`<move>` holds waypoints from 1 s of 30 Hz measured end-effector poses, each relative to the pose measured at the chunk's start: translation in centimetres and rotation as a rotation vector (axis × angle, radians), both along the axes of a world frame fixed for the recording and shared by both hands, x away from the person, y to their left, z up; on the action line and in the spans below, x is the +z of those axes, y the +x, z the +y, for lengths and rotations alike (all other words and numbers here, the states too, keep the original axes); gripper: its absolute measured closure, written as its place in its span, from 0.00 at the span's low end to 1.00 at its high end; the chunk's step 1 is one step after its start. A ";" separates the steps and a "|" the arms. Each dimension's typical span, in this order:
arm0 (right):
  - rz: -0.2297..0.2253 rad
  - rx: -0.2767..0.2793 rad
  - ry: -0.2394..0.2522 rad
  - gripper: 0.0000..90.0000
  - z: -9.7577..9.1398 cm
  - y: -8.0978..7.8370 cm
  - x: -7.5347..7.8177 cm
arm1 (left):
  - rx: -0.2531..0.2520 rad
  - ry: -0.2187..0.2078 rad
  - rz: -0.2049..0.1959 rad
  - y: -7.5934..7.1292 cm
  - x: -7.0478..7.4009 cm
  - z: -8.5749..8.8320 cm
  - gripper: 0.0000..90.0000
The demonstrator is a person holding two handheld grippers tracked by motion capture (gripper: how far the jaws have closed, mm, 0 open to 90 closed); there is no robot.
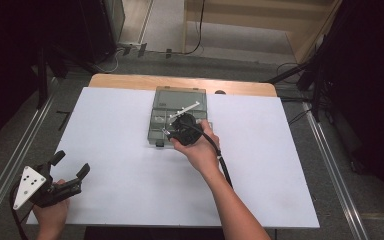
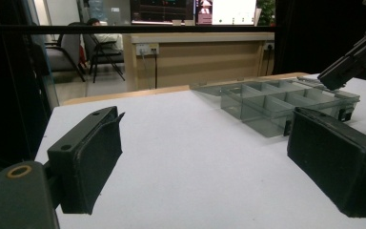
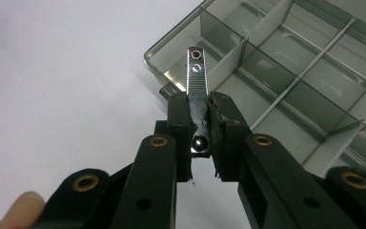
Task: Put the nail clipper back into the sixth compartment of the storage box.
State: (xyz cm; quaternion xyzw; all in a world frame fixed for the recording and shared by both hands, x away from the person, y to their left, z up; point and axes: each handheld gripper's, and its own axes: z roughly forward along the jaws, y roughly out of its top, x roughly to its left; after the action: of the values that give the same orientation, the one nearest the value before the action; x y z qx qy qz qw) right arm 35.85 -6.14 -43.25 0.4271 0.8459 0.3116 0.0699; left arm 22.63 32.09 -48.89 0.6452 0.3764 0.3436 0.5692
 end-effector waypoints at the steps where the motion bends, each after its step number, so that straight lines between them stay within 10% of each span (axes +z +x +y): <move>1: 0.005 -0.002 0.001 0.91 0.0 0.1 -0.1 | 0.000 -0.001 0.000 0.0 0.0 0.0 0.12; 26: 0.014 -0.073 -0.026 0.90 0.4 2.7 -2.5 | -0.001 0.003 -0.001 0.0 0.0 0.0 0.12; 30: 0.012 -0.078 -0.003 0.71 0.1 2.8 -2.5 | -0.001 0.001 0.000 0.0 0.0 0.0 0.12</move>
State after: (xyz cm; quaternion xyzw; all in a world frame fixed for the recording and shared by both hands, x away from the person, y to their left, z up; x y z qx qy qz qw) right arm 38.69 -6.07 -45.78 0.4614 0.8295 0.3050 0.0777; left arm 22.65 32.10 -48.90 0.6454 0.3761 0.3436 0.5691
